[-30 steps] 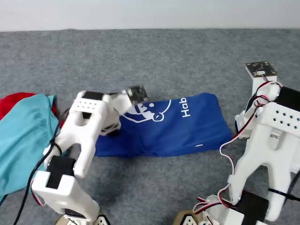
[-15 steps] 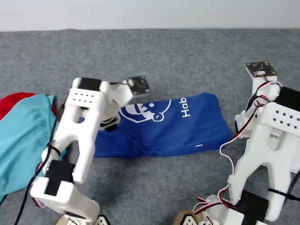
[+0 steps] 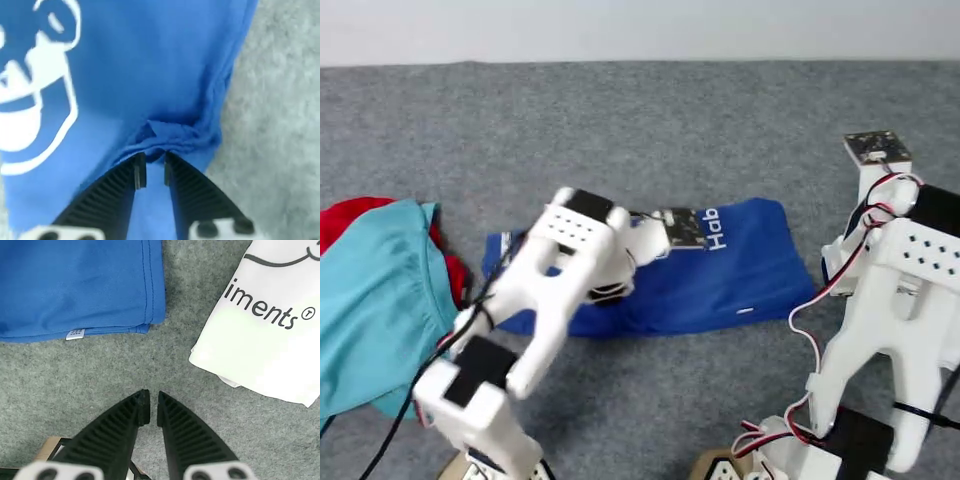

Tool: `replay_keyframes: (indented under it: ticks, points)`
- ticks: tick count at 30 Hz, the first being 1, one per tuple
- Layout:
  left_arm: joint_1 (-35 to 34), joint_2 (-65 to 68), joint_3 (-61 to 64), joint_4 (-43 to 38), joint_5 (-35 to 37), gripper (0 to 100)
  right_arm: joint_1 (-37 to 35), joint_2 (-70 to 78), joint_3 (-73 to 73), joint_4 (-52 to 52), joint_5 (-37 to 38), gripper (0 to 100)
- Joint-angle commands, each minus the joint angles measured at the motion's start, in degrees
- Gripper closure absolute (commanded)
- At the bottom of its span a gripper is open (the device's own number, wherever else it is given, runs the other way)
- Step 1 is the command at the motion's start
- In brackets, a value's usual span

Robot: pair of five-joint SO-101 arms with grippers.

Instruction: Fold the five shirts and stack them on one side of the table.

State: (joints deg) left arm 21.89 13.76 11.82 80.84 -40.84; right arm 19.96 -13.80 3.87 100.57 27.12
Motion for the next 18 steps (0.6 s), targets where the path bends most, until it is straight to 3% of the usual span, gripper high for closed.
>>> replay_keyframes:
  ticks: [1,12,18]
  points:
    - [0.35,3.78,-0.40,-4.92,4.04,93,0.48,-1.98,-0.44,2.24,0.53,95.7]
    - [0.26,-7.03,-8.92,4.31,12.84,93,0.22,-2.51,-0.53,2.33,0.53,95.7]
    - [-7.12,-16.26,-8.84,9.67,20.84,94,-1.10,-1.98,-0.26,2.33,0.26,95.7]
